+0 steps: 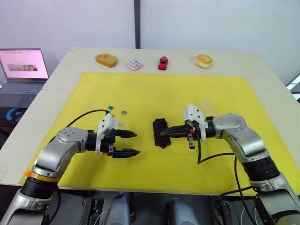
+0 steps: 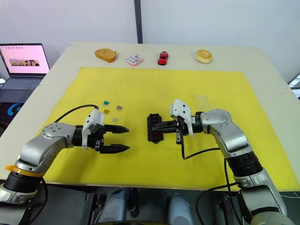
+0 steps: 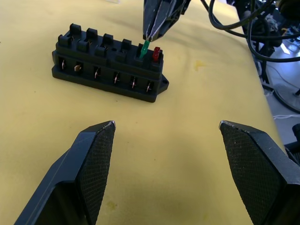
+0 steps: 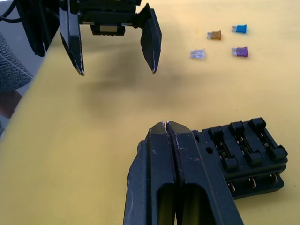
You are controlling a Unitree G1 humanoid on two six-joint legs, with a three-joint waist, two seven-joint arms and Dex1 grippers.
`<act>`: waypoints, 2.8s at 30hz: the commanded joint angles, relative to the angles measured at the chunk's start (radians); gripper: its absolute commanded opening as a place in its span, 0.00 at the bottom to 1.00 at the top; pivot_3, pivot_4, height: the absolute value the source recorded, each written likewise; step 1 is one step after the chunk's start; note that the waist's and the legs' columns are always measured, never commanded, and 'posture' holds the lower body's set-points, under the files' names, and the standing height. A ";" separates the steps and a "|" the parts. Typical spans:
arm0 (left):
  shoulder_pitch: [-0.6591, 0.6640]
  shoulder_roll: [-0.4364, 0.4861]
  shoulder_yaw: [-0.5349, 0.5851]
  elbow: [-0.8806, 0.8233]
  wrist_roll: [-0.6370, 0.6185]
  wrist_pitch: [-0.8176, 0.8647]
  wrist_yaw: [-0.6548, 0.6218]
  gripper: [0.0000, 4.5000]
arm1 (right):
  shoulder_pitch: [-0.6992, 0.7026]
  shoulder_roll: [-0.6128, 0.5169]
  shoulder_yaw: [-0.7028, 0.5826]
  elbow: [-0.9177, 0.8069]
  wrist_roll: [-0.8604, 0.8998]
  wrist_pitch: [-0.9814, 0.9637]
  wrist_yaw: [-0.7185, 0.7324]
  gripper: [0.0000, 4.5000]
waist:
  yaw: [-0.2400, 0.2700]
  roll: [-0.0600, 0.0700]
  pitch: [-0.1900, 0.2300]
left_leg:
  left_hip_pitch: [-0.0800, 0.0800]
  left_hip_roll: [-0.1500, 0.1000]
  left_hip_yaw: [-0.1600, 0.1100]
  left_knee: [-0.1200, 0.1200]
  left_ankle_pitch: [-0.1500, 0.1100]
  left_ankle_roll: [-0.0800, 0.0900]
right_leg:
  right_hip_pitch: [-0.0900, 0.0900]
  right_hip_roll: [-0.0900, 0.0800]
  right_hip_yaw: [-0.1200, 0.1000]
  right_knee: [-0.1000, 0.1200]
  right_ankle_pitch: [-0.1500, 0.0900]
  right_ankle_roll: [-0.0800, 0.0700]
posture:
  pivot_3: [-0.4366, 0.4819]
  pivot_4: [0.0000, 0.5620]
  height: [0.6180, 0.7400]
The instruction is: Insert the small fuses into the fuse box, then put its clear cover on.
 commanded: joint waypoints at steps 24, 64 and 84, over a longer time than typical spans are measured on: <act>0.008 0.023 0.022 -0.049 -0.003 -0.015 0.017 0.84 | 0.041 0.010 0.051 0.109 -0.064 -0.107 0.033 0.01 | -0.001 0.000 0.000 | 0.001 0.000 0.000 0.000 0.000 0.000 | 0.000 0.000 0.000 0.000 0.000 0.000 | 0.48 0.27 1.00; 0.133 0.249 0.482 0.586 0.044 -0.166 0.062 1.00 | 0.413 -0.291 -0.758 0.081 0.200 0.201 -0.252 0.30 | 0.000 0.000 -0.001 | 0.001 0.000 0.001 -0.001 -0.005 0.007 | -0.002 -0.002 -0.001 -0.001 0.000 0.000 | 0.48 0.27 1.00; -0.008 0.187 0.410 0.590 -0.007 -0.052 -0.007 1.00 | 0.303 -0.266 -0.691 0.041 0.245 0.211 -0.330 0.99 | -0.003 0.000 -0.001 | 0.001 0.001 0.001 -0.001 -0.003 0.004 | -0.002 -0.002 -0.001 -0.001 0.000 0.000 | 0.48 0.27 1.00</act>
